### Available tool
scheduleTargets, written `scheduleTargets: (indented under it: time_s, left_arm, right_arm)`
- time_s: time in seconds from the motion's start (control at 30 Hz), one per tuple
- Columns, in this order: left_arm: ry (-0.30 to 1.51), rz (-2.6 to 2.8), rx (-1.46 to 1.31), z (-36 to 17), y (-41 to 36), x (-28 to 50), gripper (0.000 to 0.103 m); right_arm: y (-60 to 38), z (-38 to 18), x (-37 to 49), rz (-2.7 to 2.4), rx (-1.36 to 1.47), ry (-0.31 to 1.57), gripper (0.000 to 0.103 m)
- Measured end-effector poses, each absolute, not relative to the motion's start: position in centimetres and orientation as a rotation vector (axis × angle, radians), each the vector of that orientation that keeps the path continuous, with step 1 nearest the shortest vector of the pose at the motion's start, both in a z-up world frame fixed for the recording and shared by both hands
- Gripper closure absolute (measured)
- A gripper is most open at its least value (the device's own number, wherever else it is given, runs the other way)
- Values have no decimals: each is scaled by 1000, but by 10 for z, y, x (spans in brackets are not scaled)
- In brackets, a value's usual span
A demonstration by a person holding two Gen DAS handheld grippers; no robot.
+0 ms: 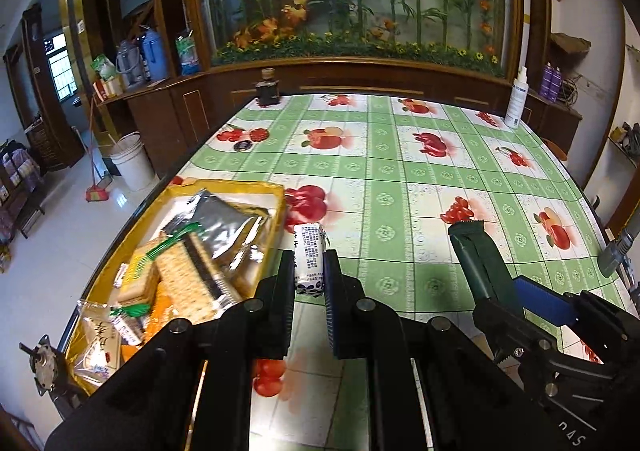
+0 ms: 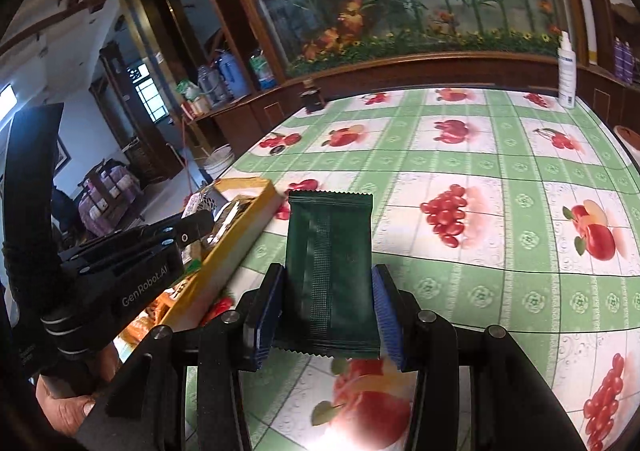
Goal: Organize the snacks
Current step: 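Carry the candy with the left tool while the right tool carries the dark green pack to the box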
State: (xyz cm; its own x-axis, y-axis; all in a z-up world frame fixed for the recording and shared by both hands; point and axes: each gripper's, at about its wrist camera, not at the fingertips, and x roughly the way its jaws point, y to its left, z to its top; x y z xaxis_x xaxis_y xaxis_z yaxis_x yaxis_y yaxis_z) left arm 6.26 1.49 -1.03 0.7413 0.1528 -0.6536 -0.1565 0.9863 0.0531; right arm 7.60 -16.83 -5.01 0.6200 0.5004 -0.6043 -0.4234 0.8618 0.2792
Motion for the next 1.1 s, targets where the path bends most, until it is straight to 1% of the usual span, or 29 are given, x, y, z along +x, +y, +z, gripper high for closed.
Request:
scheduleTargets:
  time_s: [0.63,1.1]
  left_arm:
    - [703,267,-81,-24,85,23,92]
    - [708,348,-133,-32,135,8,92]
  right_arm:
    - [-95,-53,49,630,1,747,58]
    - [-40,-51,53,713,-55,738,58]
